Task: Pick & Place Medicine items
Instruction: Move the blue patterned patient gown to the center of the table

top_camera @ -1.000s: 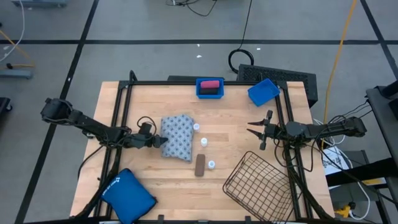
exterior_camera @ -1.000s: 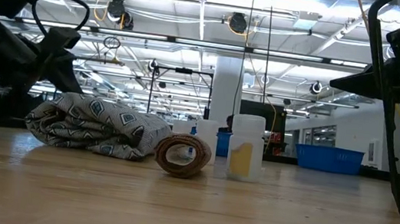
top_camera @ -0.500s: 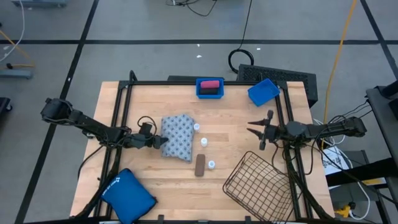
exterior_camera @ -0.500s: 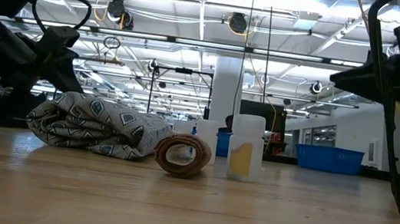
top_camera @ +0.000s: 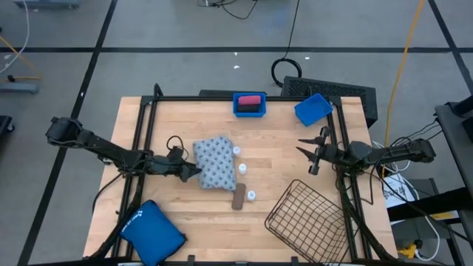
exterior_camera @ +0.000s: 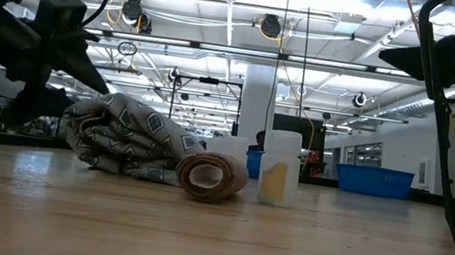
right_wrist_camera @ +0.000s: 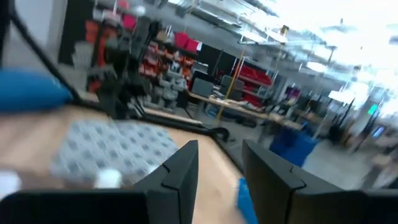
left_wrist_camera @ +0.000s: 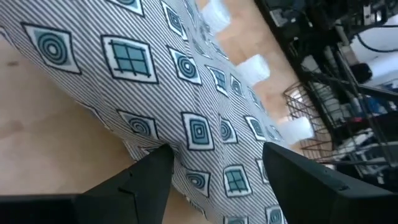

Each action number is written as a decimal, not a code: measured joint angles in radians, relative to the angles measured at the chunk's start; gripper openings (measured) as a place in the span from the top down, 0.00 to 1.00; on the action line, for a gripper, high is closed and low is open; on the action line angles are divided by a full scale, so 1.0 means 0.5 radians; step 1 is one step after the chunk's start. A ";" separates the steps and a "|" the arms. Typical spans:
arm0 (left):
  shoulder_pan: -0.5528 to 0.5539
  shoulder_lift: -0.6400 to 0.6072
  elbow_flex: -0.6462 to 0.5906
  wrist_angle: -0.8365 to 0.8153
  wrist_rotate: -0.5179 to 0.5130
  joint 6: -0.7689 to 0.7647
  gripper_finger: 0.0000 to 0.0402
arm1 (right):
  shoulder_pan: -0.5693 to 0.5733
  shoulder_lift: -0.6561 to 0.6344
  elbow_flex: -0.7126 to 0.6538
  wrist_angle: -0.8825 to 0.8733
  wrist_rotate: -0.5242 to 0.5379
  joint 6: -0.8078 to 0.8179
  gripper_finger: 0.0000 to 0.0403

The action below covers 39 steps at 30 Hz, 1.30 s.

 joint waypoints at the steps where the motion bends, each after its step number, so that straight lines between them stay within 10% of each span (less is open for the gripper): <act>1: 0.000 -0.028 0.001 -0.039 0.005 -0.001 0.37 | 0.000 -0.001 0.000 0.005 0.001 0.086 0.71; 11: 0.000 -0.308 0.017 -0.439 -0.047 -0.064 0.37 | 0.001 0.000 0.000 0.006 0.002 0.822 0.71; 21: -0.001 -0.347 0.586 -0.798 0.111 0.662 0.37 | 0.001 0.000 0.000 0.006 0.005 0.989 0.71; 31: 0.099 0.501 1.778 -1.983 0.071 1.337 0.36 | 0.001 0.001 0.000 0.004 0.005 1.006 0.71; 39: 0.273 1.214 2.250 -2.619 0.109 1.638 0.24 | 0.003 0.005 0.000 -0.031 -0.001 1.099 0.71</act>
